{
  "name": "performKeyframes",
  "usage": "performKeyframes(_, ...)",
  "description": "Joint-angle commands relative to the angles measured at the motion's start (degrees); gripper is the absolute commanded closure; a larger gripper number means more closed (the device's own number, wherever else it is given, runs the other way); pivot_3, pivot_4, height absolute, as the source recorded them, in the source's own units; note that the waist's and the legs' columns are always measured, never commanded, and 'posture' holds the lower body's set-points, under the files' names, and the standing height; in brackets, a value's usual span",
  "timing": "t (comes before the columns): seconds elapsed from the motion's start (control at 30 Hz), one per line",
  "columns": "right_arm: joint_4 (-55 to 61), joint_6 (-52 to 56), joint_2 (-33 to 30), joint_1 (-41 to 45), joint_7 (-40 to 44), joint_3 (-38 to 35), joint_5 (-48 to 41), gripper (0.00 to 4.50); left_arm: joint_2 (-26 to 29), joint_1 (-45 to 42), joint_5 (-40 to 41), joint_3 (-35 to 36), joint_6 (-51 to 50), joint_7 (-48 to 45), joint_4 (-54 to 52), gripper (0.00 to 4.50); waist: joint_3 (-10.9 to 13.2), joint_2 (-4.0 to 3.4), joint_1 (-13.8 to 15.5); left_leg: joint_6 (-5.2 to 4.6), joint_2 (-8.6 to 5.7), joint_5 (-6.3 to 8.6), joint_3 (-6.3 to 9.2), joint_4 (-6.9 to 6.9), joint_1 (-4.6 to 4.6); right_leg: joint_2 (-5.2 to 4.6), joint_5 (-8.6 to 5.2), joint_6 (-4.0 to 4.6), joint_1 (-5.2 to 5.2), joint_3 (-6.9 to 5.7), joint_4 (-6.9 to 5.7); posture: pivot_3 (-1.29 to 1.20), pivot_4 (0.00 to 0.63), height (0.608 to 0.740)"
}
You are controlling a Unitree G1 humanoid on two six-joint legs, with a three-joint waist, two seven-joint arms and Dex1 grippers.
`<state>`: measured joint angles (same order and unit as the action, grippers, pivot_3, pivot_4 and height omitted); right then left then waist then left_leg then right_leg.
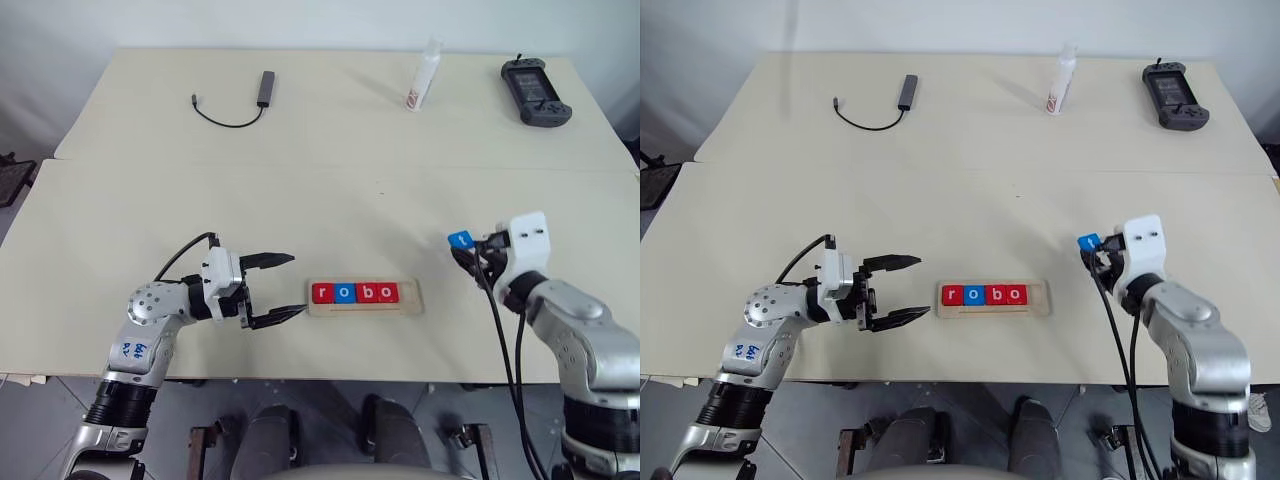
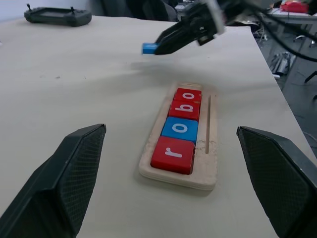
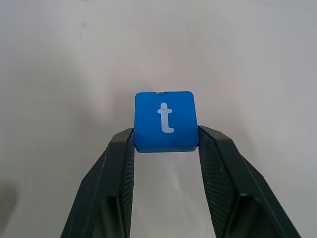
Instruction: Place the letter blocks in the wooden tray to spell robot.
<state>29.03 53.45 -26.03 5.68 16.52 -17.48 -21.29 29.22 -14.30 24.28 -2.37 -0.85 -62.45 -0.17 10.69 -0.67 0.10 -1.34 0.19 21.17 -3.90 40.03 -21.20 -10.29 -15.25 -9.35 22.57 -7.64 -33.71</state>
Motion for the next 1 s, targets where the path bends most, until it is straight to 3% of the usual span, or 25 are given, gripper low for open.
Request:
performKeyframes(0.03, 8.08, 2.19, 1.99, -3.53, -2.84, -2.96, -1.54, 3.00, -0.33, -1.27, 0.07, -0.30, 0.36, -1.28, 0.57, 0.00, 0.00, -0.01, -0.03, 0.00, 0.00, 0.00, -0.01, 0.00, 0.00, 0.00, 0.00, 0.00, 0.01, 0.02, -0.02, 0.00, 0.150, 0.740)
performKeyframes(0.13, 12.87, 5.28, 5.05, -8.47, -4.13, -3.04, -3.46, 3.00, -0.46, -1.97, -0.02, -0.71, 0.83, -2.58, 2.08, 0.00, -0.01, -0.01, -0.08, 0.00, -0.01, 0.00, -0.02, 0.00, 0.02, 0.00, 0.00, 0.00, 0.01, 0.04, -0.02, 0.00, 0.150, 0.740)
performKeyframes(0.3, 15.45, 6.49, 5.80, -10.62, -3.52, -1.68, -5.02, 1.29, -0.56, -2.59, 0.03, -0.74, 1.05, -3.58, 2.81, 0.00, -0.01, -0.01, -0.15, 0.00, 0.00, 0.00, -0.02, 0.02, 0.02, 0.03, -0.01, 0.02, 0.01, 0.09, -0.02, 0.00, 0.150, 0.740)
performKeyframes(0.43, 14.17, 2.36, -1.97, -10.28, 3.69, -1.37, -4.83, 0.03, 0.18, -2.71, 0.08, 0.07, 1.21, -4.14, 2.73, 0.00, -0.01, -0.03, -0.16, 0.00, 0.01, 0.00, 0.00, 0.01, 0.05, 0.03, -0.01, 0.02, 0.03, 0.11, -0.03, 0.00, 0.150, 0.740)
performKeyframes(0.5, 11.16, -2.99, -8.84, -10.50, 10.55, -1.39, -3.71, 0.03, 0.64, -2.48, 0.09, 0.57, 1.39, -4.19, 2.48, 0.00, 0.00, -0.01, -0.15, -0.03, -0.01, 0.02, 0.00, 0.01, 0.04, 0.02, -0.01, 0.02, 0.02, 0.13, -0.01, 0.00, 0.150, 0.740)
performKeyframes(0.57, 5.16, -13.01, -18.22, -11.37, 22.70, -0.75, -1.86, 0.03, 1.13, -2.05, 0.17, 1.01, 1.32, -3.95, 1.72, 0.00, 0.00, -0.01, -0.12, -0.03, -0.01, 0.02, -0.01, 0.00, 0.05, 0.03, -0.01, 0.02, 0.00, 0.09, 0.02, 0.00, 0.150, 0.740)
performKeyframes(0.63, 0.43, -20.01, -23.07, -11.50, 30.29, -0.31, -1.45, 0.03, 1.39, -1.73, 0.19, 1.20, 1.23, -3.78, 1.13, 0.00, 0.01, 0.03, -0.07, -0.06, -0.07, 0.02, -0.02, 0.00, 0.04, -0.01, 0.00, 0.01, -0.02, 0.09, 0.03, 0.00, 0.150, 0.740)
performKeyframes(0.73, -16.26, -35.47, -31.28, -3.96, 45.79, 5.18, 2.01, 0.03, 2.20, -0.37, 0.19, 1.99, 1.14, -3.38, -0.61, 0.00, 0.02, 0.10, -0.35, -0.06, -0.05, 0.02, -0.04, 0.02, 0.09, -0.01, 0.01, -0.01, -0.08, 0.06, 0.06, 0.00, 0.150, 0.740)
performKeyframes(0.83, -28.93, -43.17, -33.53, 4.50, 53.37, 11.12, 5.18, 0.03, 2.76, 0.77, 0.31, 2.57, 0.76, -3.15, -2.19, 0.00, 0.04, 0.13, -0.41, -0.09, -0.03, 0.00, -0.10, 0.03, 0.11, -0.02, 0.03, -0.05, -0.08, 0.10, 0.08, 0.00, 0.150, 0.740)
performKeyframes(1.0, -41.80, -48.86, -32.05, 15.01, 60.29, 17.18, 8.13, 0.03, 3.81, 2.26, 0.86, 3.41, 0.05, -2.81, -4.53, 0.00, 0.05, 0.12, -0.25, -0.08, 0.02, -0.01, -0.03, 0.03, 0.04, -0.01, 0.02, -0.04, -0.07, -0.01, 0.09, 0.00, 0.150, 0.740)
